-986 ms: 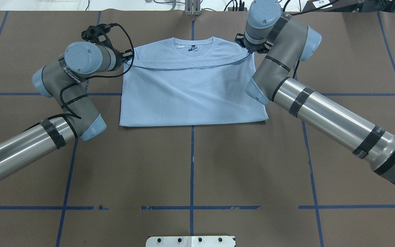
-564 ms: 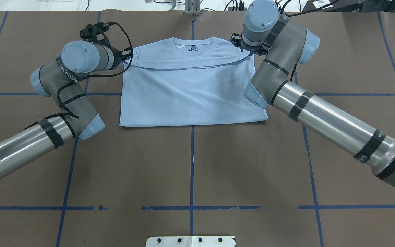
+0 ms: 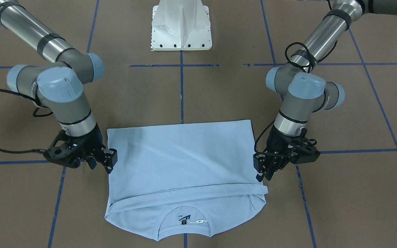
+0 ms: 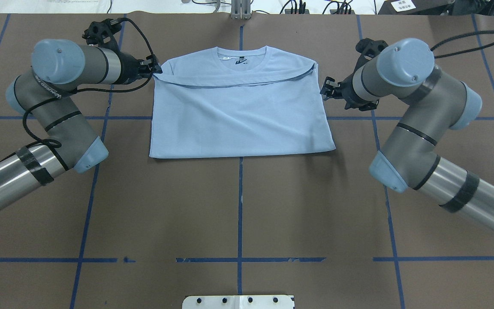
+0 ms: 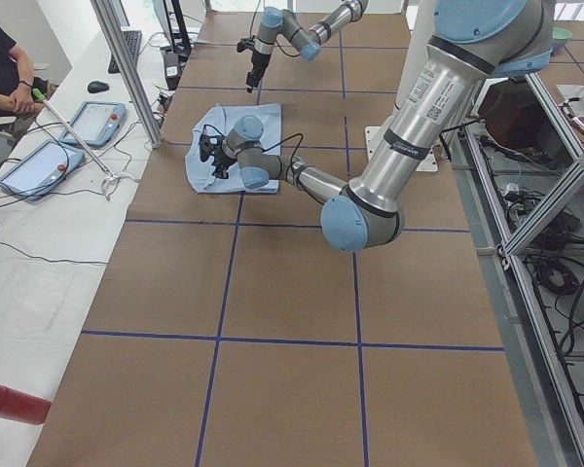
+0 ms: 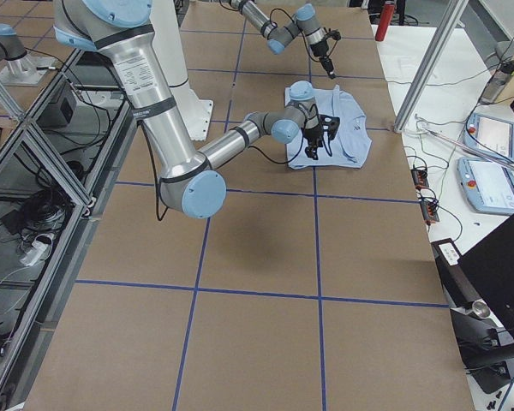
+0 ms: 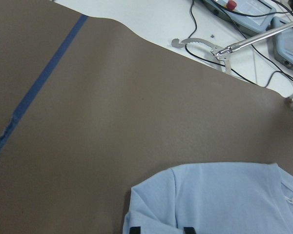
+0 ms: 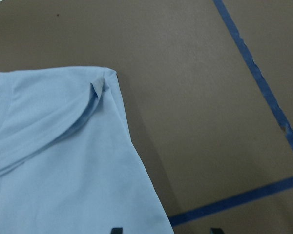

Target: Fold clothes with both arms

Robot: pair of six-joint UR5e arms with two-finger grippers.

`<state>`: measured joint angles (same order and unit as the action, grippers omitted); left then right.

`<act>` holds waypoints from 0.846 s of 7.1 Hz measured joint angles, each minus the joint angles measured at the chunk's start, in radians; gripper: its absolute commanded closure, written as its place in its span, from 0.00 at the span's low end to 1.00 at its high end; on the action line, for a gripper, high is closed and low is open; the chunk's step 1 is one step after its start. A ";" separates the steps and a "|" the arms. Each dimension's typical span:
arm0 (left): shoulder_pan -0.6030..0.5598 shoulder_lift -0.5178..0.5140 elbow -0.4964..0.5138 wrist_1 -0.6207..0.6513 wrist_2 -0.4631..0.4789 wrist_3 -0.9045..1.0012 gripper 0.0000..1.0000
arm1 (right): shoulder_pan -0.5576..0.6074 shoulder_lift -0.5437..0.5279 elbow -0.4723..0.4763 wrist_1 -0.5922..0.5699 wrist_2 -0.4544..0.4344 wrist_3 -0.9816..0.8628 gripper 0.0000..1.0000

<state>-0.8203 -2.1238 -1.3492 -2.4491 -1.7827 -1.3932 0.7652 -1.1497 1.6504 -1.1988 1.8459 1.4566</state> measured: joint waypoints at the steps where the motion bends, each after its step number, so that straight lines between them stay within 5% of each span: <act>1: 0.000 0.017 -0.029 0.000 -0.011 0.000 0.54 | -0.024 -0.041 0.036 0.003 0.001 0.071 0.22; 6: 0.003 0.031 -0.045 -0.001 -0.009 0.003 0.53 | -0.135 -0.050 0.030 0.008 -0.083 0.230 0.30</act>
<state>-0.8177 -2.0929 -1.3944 -2.4498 -1.7918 -1.3899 0.6298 -1.2000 1.6800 -1.1903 1.7627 1.6865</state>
